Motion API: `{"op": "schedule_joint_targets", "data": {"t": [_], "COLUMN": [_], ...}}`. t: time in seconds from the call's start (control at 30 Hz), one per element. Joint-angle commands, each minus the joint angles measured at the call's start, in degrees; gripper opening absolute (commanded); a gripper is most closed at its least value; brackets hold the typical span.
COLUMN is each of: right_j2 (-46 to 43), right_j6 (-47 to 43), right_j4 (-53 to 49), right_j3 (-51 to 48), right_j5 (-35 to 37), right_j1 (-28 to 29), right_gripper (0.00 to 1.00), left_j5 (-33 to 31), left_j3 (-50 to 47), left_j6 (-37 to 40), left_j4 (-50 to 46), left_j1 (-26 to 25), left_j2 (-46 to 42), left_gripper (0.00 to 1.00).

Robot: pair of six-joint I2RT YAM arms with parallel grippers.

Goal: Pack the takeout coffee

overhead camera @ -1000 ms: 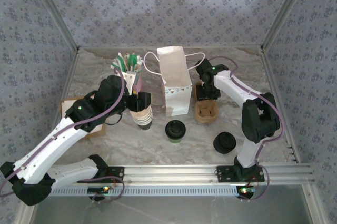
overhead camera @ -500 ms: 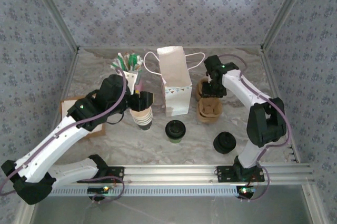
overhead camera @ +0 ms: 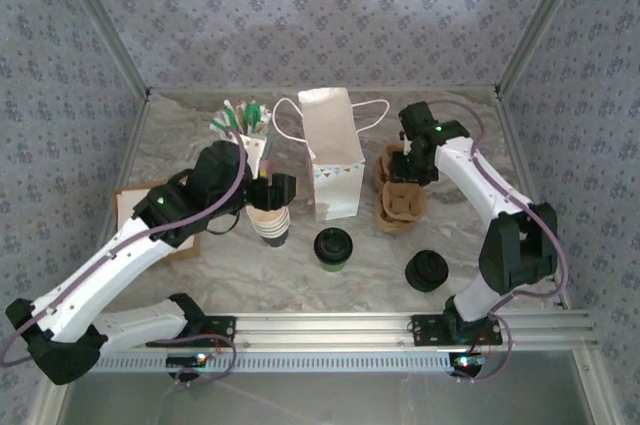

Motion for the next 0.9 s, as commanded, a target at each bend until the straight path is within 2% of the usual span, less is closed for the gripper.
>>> {"op": "schedule_joint_targets", "data": {"t": [0.0, 0.03, 0.23, 0.33, 0.5, 0.63, 0.87], "right_j2": [-3.68, -4.65, -11.11, -14.47, -19.75, -23.32, -26.54], "right_j6": [0.63, 0.80, 1.45, 1.55, 1.70, 1.65, 1.37], "right_j4": [0.32, 0.73, 2.76, 2.89, 2.50, 1.31, -1.64], "right_j3": [-1.00, -1.39, -3.24, -3.74, -3.26, -1.04, 5.27], "right_j5": [-0.91, -1.12, -2.63, -2.96, -5.35, -7.28, -11.09], "right_j1": [-0.74, -0.98, -2.33, -2.98, -4.34, -5.01, -6.12], "right_gripper": [0.40, 0.40, 0.39, 0.39, 0.39, 0.39, 0.41], "left_j5": [-3.46, -4.63, -6.23, -6.11, -0.82, 3.01, 9.01], "left_j3": [5.08, 6.28, 14.47, 18.57, 25.90, 30.03, 30.81], "left_j6": [0.22, 0.14, 0.46, 1.00, 2.24, 2.80, 2.35], "left_j4": [-1.87, -3.00, -8.07, -10.55, -13.26, -14.72, -13.26], "left_j1": [-0.52, -0.39, 0.60, 2.68, 6.77, 9.13, 12.47], "left_j2": [0.54, 1.15, 6.01, 8.64, 14.30, 18.52, 21.48], "left_gripper": [0.91, 0.99, 0.99, 0.99, 0.99, 0.88, 0.71]}}
